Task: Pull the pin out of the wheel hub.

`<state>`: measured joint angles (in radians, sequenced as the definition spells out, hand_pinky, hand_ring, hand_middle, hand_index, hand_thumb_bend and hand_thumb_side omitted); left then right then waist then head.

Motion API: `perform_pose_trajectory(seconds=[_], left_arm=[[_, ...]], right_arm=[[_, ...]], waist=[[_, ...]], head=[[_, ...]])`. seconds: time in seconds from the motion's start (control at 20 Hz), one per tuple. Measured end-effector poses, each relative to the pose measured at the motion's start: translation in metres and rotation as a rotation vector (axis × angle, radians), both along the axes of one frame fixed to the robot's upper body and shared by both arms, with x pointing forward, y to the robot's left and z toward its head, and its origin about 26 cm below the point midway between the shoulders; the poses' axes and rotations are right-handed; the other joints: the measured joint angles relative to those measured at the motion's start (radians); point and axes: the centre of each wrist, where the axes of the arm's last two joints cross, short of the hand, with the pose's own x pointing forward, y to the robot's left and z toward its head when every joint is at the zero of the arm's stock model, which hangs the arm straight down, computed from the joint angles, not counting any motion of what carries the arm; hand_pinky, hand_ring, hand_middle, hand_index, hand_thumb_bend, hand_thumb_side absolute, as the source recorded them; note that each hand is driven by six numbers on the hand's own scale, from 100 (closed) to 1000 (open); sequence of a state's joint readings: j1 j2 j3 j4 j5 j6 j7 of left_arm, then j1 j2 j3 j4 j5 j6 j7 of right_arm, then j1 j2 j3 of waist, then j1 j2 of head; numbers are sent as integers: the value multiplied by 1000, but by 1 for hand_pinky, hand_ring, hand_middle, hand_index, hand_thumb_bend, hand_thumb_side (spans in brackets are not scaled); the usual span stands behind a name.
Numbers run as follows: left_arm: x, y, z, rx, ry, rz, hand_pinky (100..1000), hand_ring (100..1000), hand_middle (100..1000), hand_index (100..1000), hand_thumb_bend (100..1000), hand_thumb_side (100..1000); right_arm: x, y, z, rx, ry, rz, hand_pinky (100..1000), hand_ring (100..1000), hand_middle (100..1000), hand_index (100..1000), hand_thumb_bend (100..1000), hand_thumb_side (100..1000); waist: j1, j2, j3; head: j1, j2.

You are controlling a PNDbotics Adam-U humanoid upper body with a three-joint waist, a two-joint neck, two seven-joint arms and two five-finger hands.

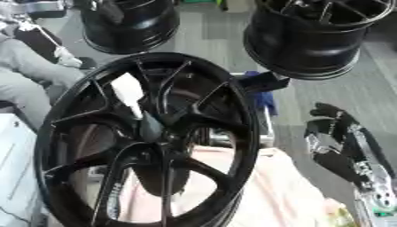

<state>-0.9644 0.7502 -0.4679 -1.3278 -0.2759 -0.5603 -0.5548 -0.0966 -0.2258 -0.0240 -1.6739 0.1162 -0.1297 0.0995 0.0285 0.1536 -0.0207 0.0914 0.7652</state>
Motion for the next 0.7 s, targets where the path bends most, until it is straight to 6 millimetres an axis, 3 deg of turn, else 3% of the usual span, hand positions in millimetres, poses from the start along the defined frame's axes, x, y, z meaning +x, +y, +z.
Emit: perform_pose_trajectory(seconds=[0.4, 0.7], left_arm=[[-5, -28, -16, 75, 29, -79, 830, 816, 789, 839, 442, 115], [-8, -30, -23, 105, 48, -92, 823, 796, 768, 821, 428, 107]], right_arm=[[0, 0, 0, -2, 2, 2, 751, 718, 741, 846, 100, 133], [0, -2, 0, -9, 2, 1, 751, 718, 741, 847, 100, 132]], waist=[[3, -2, -4], [14, -3, -4]], head=[[-4, 0], [-5, 0]])
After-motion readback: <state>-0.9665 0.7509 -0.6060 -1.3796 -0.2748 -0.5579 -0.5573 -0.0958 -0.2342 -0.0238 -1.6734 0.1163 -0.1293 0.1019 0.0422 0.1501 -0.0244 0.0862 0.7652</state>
